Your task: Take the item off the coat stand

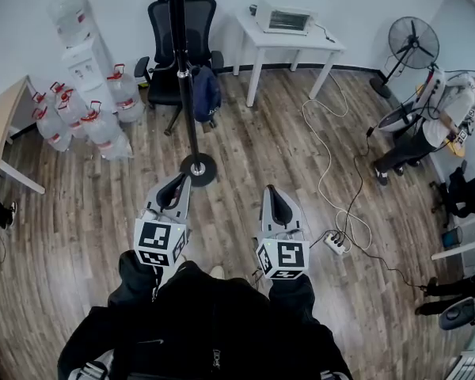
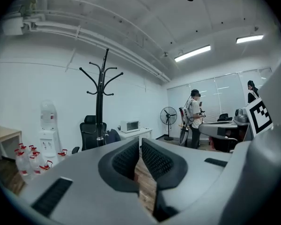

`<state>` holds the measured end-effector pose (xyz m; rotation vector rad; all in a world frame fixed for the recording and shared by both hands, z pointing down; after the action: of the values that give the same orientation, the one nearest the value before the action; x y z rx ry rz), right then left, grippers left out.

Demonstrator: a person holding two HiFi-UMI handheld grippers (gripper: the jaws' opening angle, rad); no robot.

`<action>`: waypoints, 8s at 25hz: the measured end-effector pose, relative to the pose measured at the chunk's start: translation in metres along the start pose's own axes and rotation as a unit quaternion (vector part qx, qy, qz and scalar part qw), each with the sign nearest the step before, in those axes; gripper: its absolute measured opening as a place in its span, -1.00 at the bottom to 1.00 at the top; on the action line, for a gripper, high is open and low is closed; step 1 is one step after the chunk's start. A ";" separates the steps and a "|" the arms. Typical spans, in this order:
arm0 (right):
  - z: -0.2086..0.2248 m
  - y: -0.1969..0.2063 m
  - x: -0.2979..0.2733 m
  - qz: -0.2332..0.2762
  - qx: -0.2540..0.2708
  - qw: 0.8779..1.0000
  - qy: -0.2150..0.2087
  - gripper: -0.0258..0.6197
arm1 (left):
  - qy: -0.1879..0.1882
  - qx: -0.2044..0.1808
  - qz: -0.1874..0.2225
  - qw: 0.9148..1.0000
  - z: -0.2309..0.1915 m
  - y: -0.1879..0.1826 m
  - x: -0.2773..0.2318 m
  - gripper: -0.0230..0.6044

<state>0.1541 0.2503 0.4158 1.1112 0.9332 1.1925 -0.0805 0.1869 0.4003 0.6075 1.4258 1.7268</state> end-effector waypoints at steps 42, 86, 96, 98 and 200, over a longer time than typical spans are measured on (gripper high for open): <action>0.001 0.007 -0.370 -0.045 0.000 0.999 0.000 -0.87 | 0.038 0.025 -0.034 0.998 -0.225 0.043 -0.273 -0.81; 0.078 0.033 -0.442 -0.076 -0.027 0.983 0.166 -0.87 | 0.156 0.007 -0.145 0.977 -0.232 0.115 -0.478 -0.16; 0.083 0.033 -0.443 -0.079 -0.031 0.982 0.167 -0.87 | 0.121 0.020 -0.159 0.980 -0.240 0.119 -0.480 -0.82; 0.083 0.033 -0.444 -0.078 -0.031 0.983 0.166 -0.87 | 0.123 0.024 -0.158 0.980 -0.240 0.121 -0.481 -0.82; -0.075 0.048 -0.173 -0.054 0.005 0.996 -0.070 -0.87 | -0.079 0.019 -0.068 0.994 -0.133 0.070 -0.033 -0.83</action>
<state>0.0443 0.0913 0.4430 1.1235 0.8807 1.0111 -0.1849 0.0798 0.4384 0.6386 1.3598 1.5152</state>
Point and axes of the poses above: the fingertips, and each gripper's own axes: x backward along the fingers, z to its right, y out of its underside, the point moved 8 cm from there along x, backward along the fingers, and after that the axes turned 12 degrees about -x, right-handed, at the moved point
